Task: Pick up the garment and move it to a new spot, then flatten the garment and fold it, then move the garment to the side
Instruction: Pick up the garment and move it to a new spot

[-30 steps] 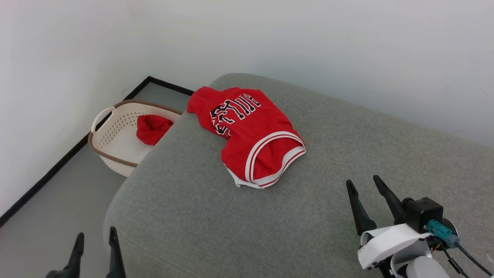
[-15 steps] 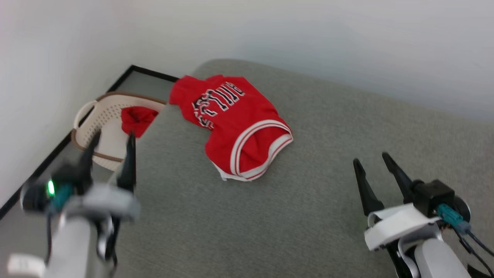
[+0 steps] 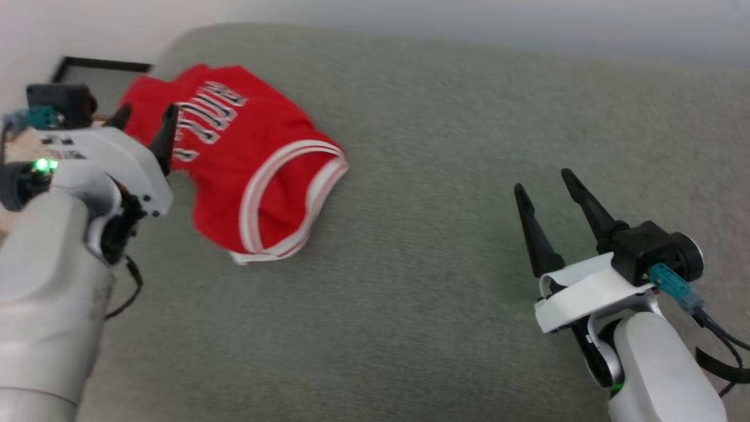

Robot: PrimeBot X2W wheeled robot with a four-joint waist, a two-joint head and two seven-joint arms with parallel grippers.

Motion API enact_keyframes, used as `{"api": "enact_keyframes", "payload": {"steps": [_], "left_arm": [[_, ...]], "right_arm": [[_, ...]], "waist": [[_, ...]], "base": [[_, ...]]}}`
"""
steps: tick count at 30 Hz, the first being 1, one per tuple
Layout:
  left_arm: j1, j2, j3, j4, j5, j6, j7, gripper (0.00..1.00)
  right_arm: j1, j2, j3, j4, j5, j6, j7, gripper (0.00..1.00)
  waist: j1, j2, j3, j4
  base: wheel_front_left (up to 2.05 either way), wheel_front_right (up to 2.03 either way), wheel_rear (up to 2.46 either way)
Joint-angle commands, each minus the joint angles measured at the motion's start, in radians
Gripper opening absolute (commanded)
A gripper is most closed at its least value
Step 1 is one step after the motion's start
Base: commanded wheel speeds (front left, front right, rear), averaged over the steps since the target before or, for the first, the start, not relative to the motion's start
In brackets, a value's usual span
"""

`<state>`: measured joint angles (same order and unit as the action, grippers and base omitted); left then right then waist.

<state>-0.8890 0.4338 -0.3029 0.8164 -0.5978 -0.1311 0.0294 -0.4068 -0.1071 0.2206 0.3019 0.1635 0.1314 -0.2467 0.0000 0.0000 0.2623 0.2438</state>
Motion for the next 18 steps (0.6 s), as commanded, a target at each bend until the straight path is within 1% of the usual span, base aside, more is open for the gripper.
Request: {"api": "enact_keyframes", "payload": {"steps": [1, 5, 10, 12, 15, 18], "left_arm": [[-0.015, 0.018, -0.017, 0.008, -0.026, 0.002, 0.028, 1.00], [-0.043, 0.080, -0.106, 0.037, -0.178, 0.002, 0.168, 1.00], [-0.052, 0.142, -0.184, 0.067, -0.322, 0.001, 0.342, 1.00], [-0.058, 0.160, -0.192, 0.072, -0.379, 0.001, 0.380, 1.00], [-0.069, 0.181, -0.205, 0.084, -0.437, 0.001, 0.401, 1.00], [-0.075, 0.177, -0.226, 0.109, -0.471, 0.002, 0.412, 1.00]], "right_arm": [[-0.019, 0.006, 0.004, 0.001, -0.010, -0.001, -0.006, 1.00], [-0.030, 0.010, 0.000, 0.006, -0.018, -0.001, -0.011, 1.00], [-0.037, 0.011, -0.005, -0.006, -0.029, -0.001, -0.016, 1.00], [-0.040, 0.011, -0.007, -0.015, -0.033, -0.001, -0.016, 1.00], [-0.047, 0.010, -0.004, -0.028, -0.043, -0.001, -0.015, 1.00], [-0.064, 0.007, 0.001, -0.043, -0.051, -0.001, -0.011, 1.00]], "waist": [[0.0000, 0.0000, 0.121, -0.129], [0.0000, 0.0000, 0.146, -0.169], [0.0000, 0.0000, 0.182, -0.209], [0.0000, 0.0000, 0.204, -0.224], [0.0000, 0.0000, 0.240, -0.242], [0.0000, 0.0000, 0.272, -0.255]], "base": [[0.00, 0.00, 0.00], [0.00, 0.00, 0.00], [0.00, 0.00, 0.00], [0.00, 0.00, 0.00], [0.00, 0.00, 0.00], [0.00, 0.00, 0.00]]}}
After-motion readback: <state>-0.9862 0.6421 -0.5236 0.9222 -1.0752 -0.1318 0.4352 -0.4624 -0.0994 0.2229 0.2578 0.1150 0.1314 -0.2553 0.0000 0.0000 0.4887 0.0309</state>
